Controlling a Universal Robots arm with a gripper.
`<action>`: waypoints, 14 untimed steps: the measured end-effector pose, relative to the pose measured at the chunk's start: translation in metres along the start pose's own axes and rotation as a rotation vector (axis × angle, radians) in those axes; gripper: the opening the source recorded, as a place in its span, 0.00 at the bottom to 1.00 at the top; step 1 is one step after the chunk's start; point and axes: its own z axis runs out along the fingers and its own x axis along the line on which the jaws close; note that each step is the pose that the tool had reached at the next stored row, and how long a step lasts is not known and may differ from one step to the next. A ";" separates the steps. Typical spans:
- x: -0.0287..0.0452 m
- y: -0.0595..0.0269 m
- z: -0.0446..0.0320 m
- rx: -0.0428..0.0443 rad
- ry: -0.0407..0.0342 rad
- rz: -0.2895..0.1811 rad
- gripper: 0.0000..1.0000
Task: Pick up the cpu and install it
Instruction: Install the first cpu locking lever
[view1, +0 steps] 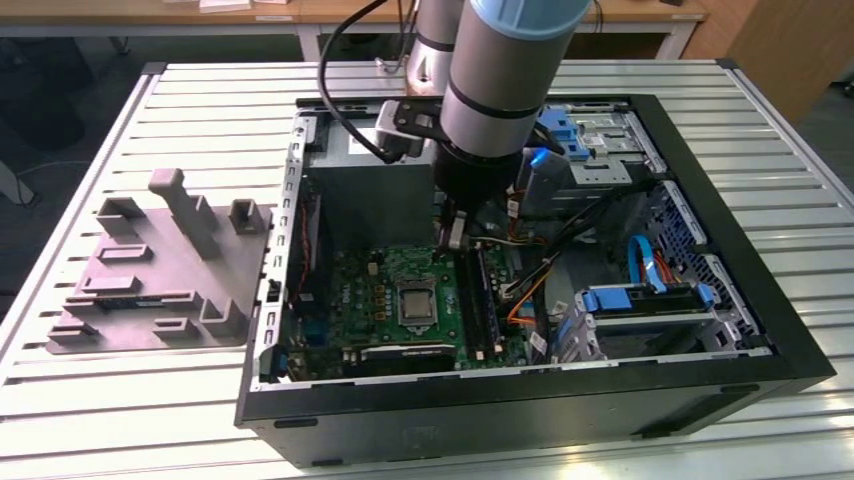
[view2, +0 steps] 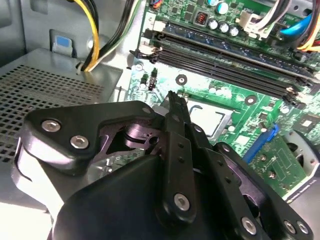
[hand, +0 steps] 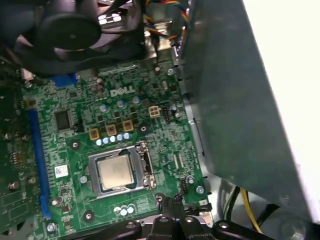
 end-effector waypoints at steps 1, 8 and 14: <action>0.0016 -0.0002 0.0001 0.0016 0.0000 -0.003 0.11; 0.0116 0.0003 0.0007 0.0061 0.0008 -0.023 0.11; 0.0163 0.0040 0.0009 0.0157 0.0003 -0.039 0.11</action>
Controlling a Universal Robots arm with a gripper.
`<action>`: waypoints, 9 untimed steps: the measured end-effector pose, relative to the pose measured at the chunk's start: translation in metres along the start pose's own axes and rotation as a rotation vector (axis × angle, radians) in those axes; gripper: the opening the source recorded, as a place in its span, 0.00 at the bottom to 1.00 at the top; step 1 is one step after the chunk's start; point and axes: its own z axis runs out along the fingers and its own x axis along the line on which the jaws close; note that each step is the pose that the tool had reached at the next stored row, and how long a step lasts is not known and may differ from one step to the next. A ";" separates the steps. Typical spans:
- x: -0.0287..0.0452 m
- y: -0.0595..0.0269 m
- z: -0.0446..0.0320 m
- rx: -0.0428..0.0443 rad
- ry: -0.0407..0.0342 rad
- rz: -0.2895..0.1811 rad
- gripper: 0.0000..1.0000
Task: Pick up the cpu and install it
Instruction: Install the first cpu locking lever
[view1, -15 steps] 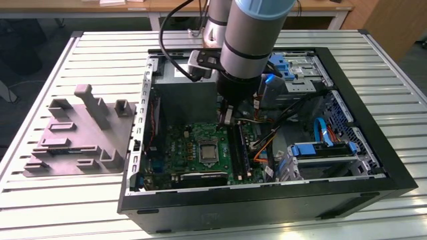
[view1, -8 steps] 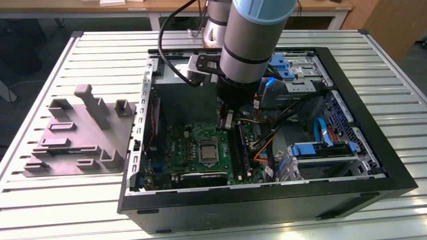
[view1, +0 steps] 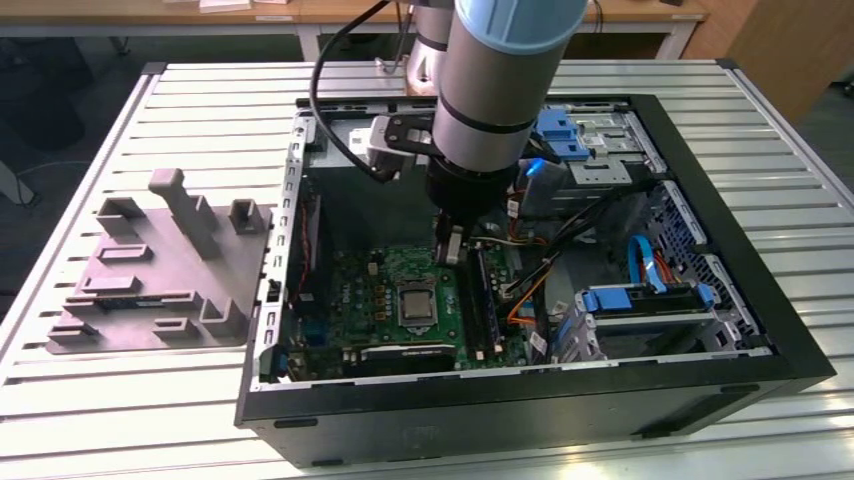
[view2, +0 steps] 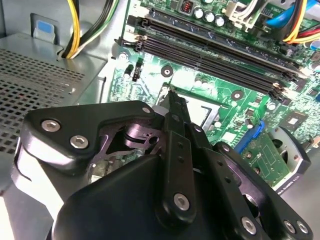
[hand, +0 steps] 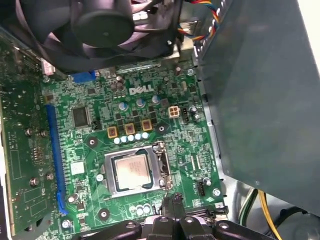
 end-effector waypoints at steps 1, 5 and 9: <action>0.0009 0.0003 0.0000 0.0028 -0.0002 -0.004 0.11; 0.0046 0.0001 0.0000 0.0058 -0.0002 -0.012 0.11; 0.0056 -0.0002 0.0000 0.0058 -0.0002 -0.012 0.11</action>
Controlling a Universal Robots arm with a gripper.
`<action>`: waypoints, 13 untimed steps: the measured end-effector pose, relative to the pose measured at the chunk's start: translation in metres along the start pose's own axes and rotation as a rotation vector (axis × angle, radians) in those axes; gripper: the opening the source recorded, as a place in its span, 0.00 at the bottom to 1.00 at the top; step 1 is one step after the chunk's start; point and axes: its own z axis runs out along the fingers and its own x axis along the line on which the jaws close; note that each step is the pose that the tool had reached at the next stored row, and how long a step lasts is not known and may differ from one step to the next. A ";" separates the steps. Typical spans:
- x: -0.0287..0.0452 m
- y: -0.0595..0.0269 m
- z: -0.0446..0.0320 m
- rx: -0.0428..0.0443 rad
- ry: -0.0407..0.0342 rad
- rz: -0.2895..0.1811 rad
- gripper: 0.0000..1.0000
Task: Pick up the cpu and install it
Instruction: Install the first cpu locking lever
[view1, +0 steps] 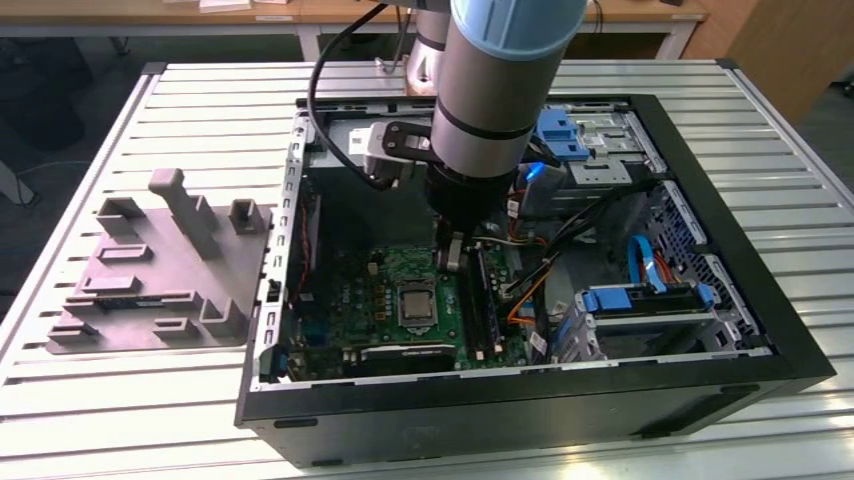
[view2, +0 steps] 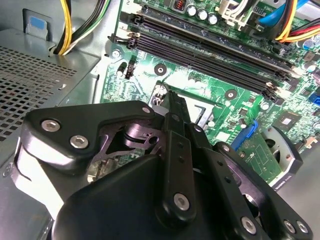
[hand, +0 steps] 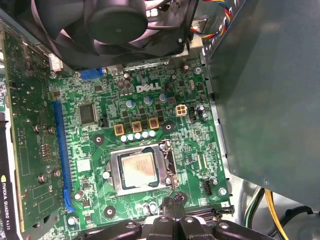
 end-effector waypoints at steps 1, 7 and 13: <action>0.0000 0.0000 0.0000 0.0000 0.0000 0.000 0.11; 0.0002 0.0000 0.0000 0.0000 0.0000 0.000 0.11; 0.0014 -0.0003 0.0014 0.0009 0.0065 -0.008 0.11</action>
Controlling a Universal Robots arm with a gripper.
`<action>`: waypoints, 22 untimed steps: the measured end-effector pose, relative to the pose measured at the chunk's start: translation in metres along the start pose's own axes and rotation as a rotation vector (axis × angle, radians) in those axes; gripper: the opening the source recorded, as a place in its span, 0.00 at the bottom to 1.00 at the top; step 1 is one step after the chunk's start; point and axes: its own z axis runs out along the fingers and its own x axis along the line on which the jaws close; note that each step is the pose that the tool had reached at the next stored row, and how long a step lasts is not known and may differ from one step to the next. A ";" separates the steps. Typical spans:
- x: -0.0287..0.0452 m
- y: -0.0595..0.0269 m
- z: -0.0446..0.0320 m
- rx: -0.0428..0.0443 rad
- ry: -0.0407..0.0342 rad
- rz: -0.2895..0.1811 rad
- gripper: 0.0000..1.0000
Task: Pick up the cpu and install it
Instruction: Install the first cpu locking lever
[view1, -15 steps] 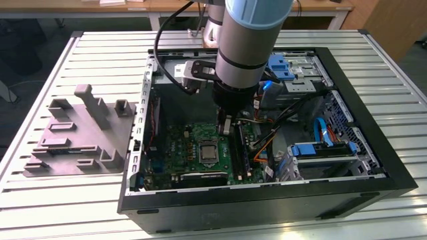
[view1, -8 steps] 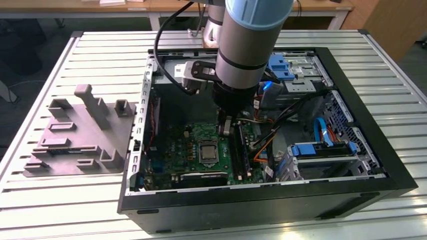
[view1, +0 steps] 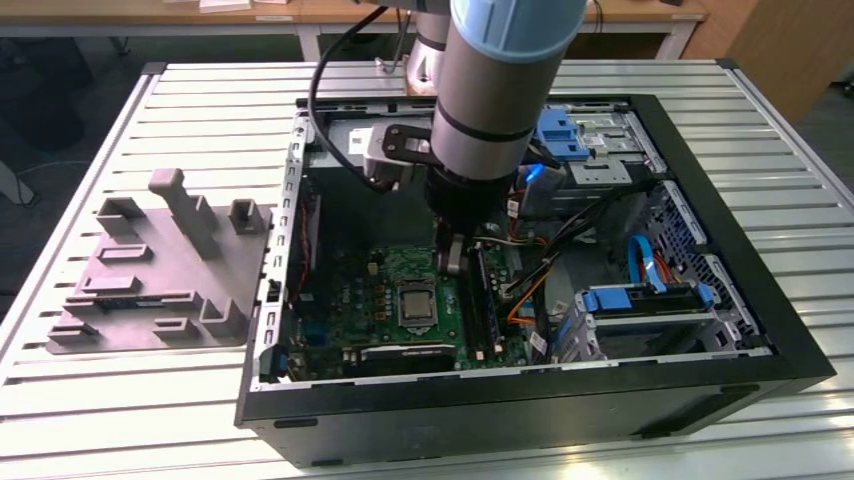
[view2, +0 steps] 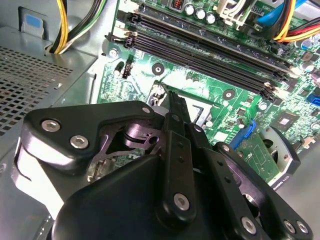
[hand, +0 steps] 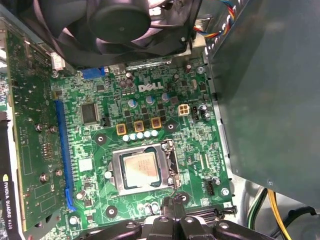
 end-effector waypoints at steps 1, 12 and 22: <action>0.0004 0.0000 0.0000 0.0000 0.0005 -0.004 0.11; 0.0143 -0.0016 0.0018 0.0019 0.0095 -0.029 0.11; 0.0208 -0.0033 0.0073 0.0019 0.0147 -0.088 0.11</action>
